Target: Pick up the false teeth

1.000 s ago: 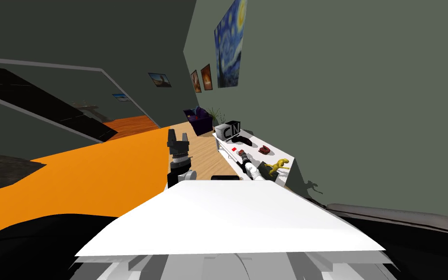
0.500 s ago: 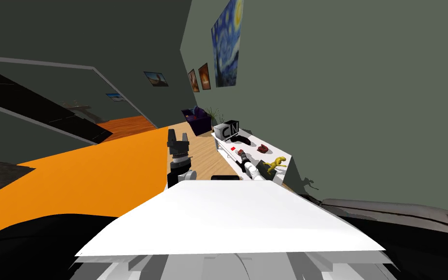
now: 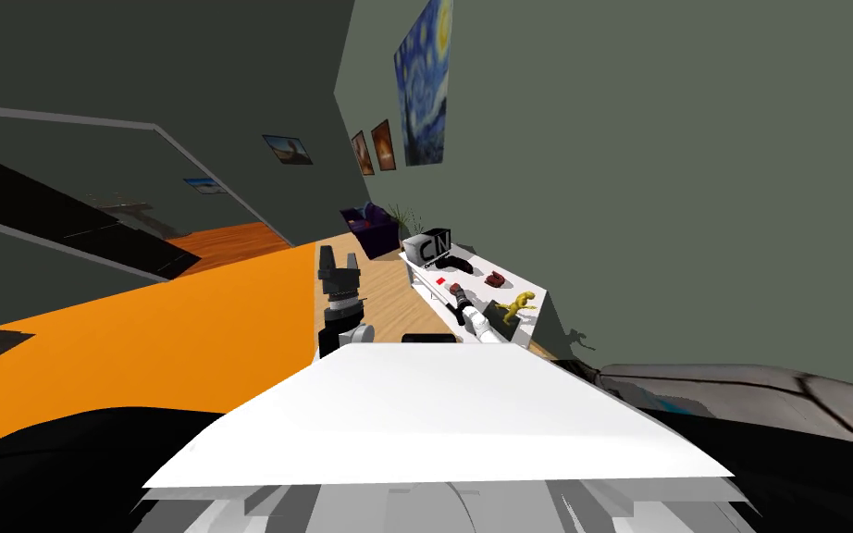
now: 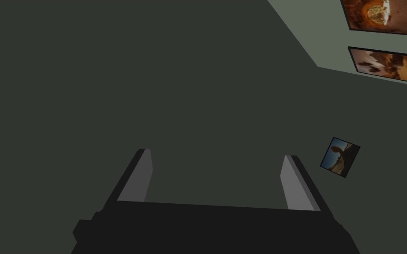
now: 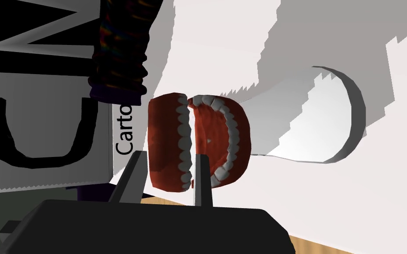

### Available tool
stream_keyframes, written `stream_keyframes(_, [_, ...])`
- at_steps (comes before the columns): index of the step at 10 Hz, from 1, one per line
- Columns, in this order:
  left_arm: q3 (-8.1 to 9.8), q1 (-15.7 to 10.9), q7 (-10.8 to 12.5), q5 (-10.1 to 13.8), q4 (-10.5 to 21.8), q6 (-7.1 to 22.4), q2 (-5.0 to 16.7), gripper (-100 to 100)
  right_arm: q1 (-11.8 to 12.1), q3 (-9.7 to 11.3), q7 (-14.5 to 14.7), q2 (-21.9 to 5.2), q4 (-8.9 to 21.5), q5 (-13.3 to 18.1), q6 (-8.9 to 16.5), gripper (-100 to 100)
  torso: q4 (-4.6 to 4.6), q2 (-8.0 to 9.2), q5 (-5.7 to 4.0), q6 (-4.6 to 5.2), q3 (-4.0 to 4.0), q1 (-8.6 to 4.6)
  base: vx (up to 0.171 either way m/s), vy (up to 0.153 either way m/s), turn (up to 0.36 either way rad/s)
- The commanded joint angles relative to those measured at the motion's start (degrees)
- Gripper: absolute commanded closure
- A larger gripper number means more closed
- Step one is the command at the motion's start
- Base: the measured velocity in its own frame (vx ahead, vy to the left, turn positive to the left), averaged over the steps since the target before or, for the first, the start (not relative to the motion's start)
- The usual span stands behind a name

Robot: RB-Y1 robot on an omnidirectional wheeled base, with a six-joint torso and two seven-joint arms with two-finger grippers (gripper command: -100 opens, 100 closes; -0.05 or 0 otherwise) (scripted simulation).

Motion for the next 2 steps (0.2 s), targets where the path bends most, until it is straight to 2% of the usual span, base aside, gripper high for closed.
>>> stream_keyframes(1, [0.0,0.0,0.0,0.0,0.0,0.0,0.0,0,0.0,0.0,0.0,0.0,0.0,0.0,0.0,100,0.0,0.0,0.0,0.0,0.0,0.0,-0.014,-0.002,-0.009])
stream_keyframes(2, [0.0,0.0,0.0,0.0,0.0,0.0,0.0,0,0.0,0.0,0.3,0.0,0.0,-0.2,0.0,0,0.0,-0.04,0.01,-0.01,-0.02,0.01,0.0,0.0,0.0])
